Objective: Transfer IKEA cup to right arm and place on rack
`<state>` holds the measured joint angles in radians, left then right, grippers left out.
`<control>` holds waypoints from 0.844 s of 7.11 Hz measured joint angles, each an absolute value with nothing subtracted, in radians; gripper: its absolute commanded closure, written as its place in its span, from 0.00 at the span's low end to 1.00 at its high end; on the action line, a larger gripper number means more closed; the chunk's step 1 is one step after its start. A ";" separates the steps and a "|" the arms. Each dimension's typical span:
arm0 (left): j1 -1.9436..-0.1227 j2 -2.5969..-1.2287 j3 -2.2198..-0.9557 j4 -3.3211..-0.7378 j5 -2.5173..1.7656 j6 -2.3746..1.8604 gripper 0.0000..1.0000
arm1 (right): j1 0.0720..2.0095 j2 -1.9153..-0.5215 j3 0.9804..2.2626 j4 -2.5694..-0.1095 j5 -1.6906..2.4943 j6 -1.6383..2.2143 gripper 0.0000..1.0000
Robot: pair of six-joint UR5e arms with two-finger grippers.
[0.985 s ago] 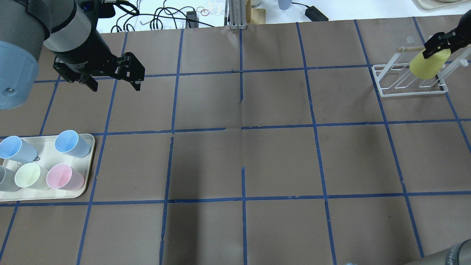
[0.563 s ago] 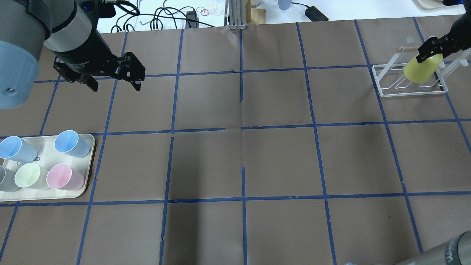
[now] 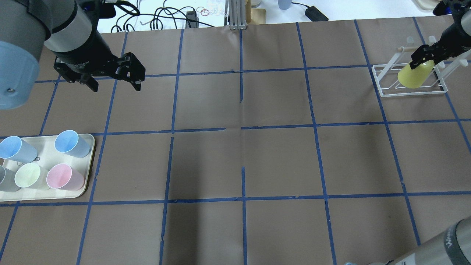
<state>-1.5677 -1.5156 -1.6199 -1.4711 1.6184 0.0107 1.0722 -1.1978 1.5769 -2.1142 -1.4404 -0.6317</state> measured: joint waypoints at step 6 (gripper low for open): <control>-1.568 -1.516 -1.620 -1.471 1.618 0.011 0.00 | 1.072 -1.192 1.576 -2.118 -1.442 -0.600 0.00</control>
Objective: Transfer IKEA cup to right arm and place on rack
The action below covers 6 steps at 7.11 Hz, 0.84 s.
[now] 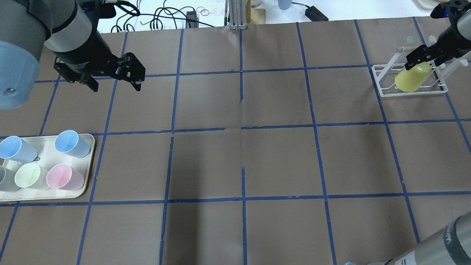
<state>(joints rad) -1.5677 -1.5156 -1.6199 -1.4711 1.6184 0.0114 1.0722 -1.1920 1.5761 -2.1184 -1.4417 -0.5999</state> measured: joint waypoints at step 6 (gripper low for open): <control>-1.568 -1.515 -1.620 -1.471 1.618 0.011 0.00 | 1.218 -1.528 1.588 -1.684 -1.482 -0.298 0.00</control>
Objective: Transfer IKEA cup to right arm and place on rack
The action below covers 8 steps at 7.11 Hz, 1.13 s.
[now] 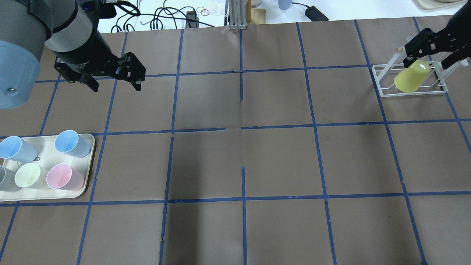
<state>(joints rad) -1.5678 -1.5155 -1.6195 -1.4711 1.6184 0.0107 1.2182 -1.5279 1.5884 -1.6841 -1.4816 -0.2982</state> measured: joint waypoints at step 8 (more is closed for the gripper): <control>-1.568 -1.516 -1.618 -1.471 1.618 0.013 0.00 | 1.544 -1.663 1.612 -1.478 -1.543 0.035 0.00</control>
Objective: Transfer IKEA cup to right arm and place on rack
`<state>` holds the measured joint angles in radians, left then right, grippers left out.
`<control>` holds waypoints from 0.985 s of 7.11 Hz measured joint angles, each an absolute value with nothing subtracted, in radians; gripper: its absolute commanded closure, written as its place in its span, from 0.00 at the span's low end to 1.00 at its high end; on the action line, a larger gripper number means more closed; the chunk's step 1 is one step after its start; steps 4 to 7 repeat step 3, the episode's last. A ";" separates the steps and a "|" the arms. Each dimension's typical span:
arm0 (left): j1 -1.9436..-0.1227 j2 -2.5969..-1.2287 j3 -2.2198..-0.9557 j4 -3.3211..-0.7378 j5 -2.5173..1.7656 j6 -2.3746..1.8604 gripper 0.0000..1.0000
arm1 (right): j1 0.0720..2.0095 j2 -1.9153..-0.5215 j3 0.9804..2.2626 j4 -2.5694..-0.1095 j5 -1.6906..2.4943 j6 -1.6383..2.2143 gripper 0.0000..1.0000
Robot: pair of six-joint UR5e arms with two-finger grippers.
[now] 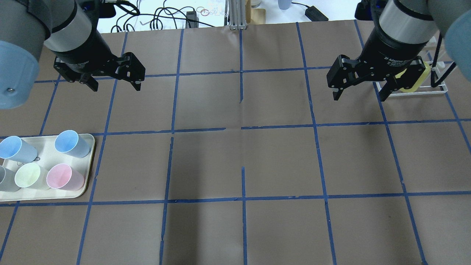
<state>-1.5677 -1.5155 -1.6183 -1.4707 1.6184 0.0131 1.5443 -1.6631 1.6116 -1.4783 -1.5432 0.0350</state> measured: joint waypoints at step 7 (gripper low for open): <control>-1.566 -1.514 -1.618 -1.470 1.618 0.015 0.00 | 1.545 -1.673 1.655 -1.492 -1.543 0.036 0.00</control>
